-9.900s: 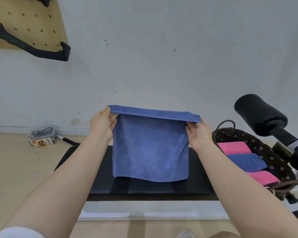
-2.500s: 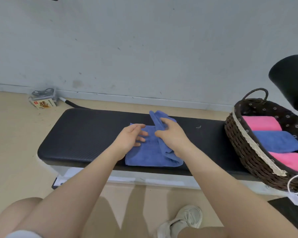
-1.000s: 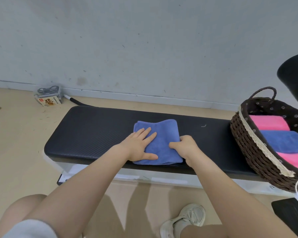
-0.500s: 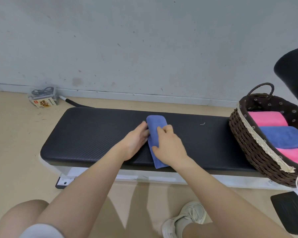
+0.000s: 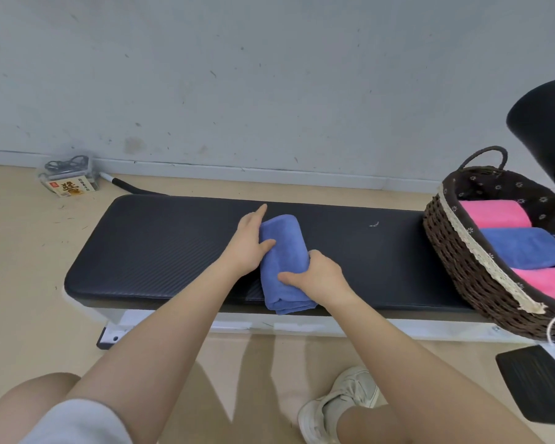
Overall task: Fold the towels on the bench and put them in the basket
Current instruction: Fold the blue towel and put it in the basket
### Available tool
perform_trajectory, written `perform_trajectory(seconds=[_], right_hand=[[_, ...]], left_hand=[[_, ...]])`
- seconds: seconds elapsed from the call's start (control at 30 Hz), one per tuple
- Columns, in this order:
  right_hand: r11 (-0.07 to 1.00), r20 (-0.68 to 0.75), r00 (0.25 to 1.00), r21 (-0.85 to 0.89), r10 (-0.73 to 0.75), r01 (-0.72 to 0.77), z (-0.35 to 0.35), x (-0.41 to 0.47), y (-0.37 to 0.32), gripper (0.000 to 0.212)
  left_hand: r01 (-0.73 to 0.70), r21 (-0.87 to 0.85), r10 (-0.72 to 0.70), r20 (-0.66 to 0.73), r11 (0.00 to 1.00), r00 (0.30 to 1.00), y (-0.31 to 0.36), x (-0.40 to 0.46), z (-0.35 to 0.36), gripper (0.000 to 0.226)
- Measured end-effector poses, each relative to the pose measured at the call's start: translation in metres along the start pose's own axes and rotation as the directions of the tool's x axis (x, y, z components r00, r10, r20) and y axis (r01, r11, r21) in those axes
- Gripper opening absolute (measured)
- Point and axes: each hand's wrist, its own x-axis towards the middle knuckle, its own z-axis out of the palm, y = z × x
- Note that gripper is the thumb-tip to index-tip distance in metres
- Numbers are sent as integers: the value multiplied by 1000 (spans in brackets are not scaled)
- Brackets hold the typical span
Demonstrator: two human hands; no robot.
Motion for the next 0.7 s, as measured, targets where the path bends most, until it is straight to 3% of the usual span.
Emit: perform_trajectory(seconds=[0.1,0.17,0.27,0.33,0.4,0.5,0.6,0.7], right_hand=[[998,41,998,39,-56,54,0,-1,-1,47],[990,77,990,83,-121,115,-9,-4,2,45],[969,118,966,-58,-231,239,-31,-11,13,47],[905,122,938,-249,-323,344,-48,-14,21,46],[836,132,912,-365,-389,410,-66,-17,27,38],[718,52,881,-558,-470,416,-100,-29,38,31],[577,-74,859,-770,-506,274,-135,-40,54,33],[607,-187,870,-780,-456,151,-166,-45,74,40]], left_hand=[[-120,374,119,26,920,993,8,-4,-9,77],[-325,634,307,142,701,941,14,-5,-16,79],[-531,750,345,415,395,842,27,-11,-18,77],[-586,736,330,490,338,806,42,-13,-11,72],[-593,677,343,485,435,805,60,-15,-3,57],[-504,511,345,378,696,859,91,-21,7,41],[-420,260,355,263,869,897,114,-25,18,38],[-296,-10,293,182,955,939,134,-23,32,37]])
